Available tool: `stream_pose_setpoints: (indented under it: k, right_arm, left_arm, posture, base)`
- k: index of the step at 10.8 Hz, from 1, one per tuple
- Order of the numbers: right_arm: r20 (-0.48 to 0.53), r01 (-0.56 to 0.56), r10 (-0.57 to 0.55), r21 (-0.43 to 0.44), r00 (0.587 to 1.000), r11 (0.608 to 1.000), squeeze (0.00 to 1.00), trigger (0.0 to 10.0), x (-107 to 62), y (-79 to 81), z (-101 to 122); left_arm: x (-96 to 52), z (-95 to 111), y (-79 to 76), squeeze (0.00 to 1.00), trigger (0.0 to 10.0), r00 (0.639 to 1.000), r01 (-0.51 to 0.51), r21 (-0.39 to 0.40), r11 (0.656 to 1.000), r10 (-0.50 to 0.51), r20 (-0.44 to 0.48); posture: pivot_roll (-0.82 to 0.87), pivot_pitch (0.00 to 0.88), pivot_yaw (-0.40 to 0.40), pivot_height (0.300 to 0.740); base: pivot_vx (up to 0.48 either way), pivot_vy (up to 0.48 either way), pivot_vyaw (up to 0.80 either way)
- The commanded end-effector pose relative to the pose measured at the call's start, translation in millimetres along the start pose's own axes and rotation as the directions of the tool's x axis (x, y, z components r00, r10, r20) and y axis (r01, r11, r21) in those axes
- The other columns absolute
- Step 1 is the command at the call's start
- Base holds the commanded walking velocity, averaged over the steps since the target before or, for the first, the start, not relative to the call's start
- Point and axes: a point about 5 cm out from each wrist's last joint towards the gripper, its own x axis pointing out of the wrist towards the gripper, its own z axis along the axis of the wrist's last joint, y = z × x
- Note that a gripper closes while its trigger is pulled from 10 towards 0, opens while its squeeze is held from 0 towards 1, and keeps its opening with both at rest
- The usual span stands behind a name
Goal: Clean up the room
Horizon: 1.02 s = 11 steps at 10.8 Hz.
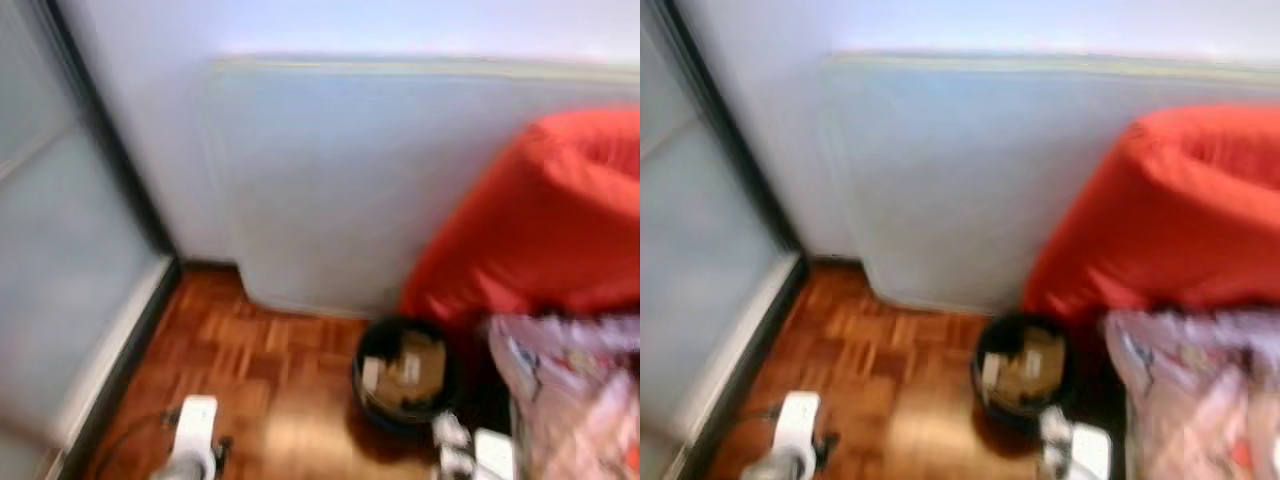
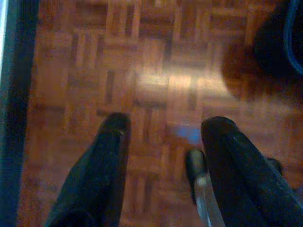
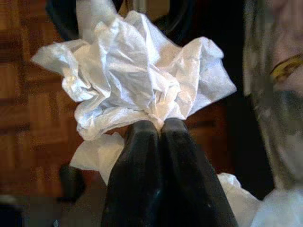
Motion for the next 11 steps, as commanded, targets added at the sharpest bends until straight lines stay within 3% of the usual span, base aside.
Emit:
stream_pose_setpoints:
  k: [1, 2, 4, 11]
  right_arm:
    - [0.01, 0.019, -0.019, -0.005, 1.0, 1.0, 0.0, 10.0, 0.3, -6.3, 3.7]
    - [0.007, 0.021, -0.021, -0.004, 1.0, 1.0, 0.0, 10.0, 0.3, -6.4, 3.3]
    - [-0.007, 0.015, -0.015, -0.013, 1.0, 1.0, 0.0, 10.0, 0.5, -5.1, 2.6]
    - [0.017, 0.003, -0.003, -0.007, 1.0, 1.0, 0.0, 10.0, 0.8, -3.5, 5.3]
  left_arm:
    - [-0.9, -5.2, -0.6, 0.0, 10.0, 1.0, 0.0, -0.005, 1.0, 0.0, -0.018]
    - [-1.0, -5.5, -0.5, 0.0, 10.0, 1.0, -0.001, -0.007, 1.0, 0.001, -0.018]
    - [-1.3, -7.3, -0.1, 0.0, 10.0, 1.0, -0.006, 0.002, 1.0, 0.006, -0.028]
    - [-1.6, -8.1, 0.2, 0.0, 10.0, 1.0, -0.005, -0.009, 1.0, 0.005, -0.027]
  posture:
    - [-0.01, 0.066, 0.044, 0.74]
    - [-0.01, 0.065, 0.043, 0.74]
    - [0.0, 0.063, 0.043, 0.74]
    - [0.0, 0.063, 0.043, 0.74]
  base:
    - [0.375, 0.0, 0.0]
    - [0.371, 0.0, 0.0]
    - [0.122, 0.0, -0.79]
    - [0.0, 0.0, 0.0]
